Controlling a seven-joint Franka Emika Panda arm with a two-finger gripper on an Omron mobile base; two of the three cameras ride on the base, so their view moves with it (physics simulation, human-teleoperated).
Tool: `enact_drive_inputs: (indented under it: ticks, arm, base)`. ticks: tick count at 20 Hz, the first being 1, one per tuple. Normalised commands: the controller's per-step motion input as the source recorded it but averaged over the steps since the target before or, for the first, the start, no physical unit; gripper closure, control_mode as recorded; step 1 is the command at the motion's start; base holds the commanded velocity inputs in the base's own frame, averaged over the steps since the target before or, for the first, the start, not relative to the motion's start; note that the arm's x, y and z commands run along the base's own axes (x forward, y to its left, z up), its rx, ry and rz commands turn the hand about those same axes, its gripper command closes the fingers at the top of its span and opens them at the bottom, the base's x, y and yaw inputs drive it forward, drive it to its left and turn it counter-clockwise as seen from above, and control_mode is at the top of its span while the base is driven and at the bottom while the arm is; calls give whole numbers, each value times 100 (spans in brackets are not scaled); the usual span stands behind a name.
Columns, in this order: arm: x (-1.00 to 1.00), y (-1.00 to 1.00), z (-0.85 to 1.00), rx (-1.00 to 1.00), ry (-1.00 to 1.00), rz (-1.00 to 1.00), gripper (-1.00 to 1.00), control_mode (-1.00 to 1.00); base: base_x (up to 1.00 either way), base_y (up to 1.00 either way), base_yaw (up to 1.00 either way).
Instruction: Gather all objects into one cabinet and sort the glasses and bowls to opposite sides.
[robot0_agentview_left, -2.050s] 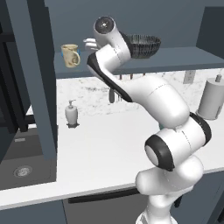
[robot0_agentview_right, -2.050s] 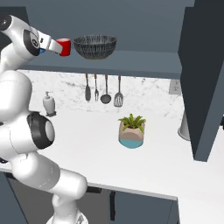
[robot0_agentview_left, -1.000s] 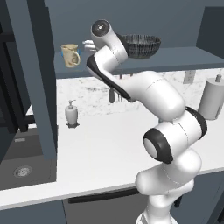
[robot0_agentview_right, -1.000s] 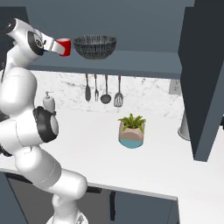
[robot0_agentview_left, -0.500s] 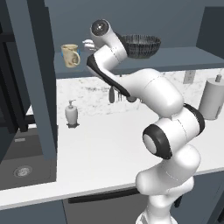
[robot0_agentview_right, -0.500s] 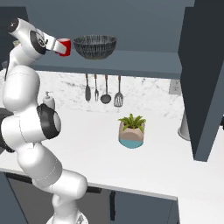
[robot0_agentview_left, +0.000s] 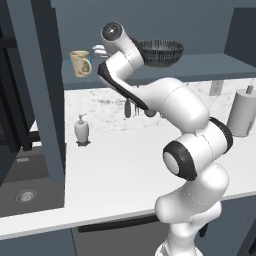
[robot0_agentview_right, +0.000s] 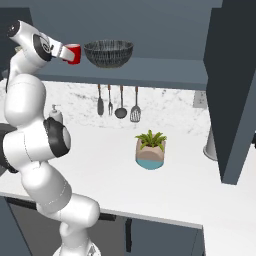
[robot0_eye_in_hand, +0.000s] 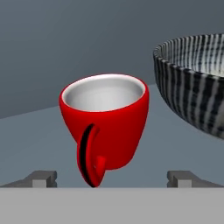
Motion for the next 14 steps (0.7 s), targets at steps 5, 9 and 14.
enact_drive_inputs:
  ticks: [5,9,14]
  arm:
    - [0,3,0,0,0,0,-100,-100]
    - [2,1,0,0,0,0,-100,-100]
    - [13,8,0,0,0,-1,-100,-100]
  base:
    - [0,0,0]
    - [0,0,0]
    - [0,0,0]
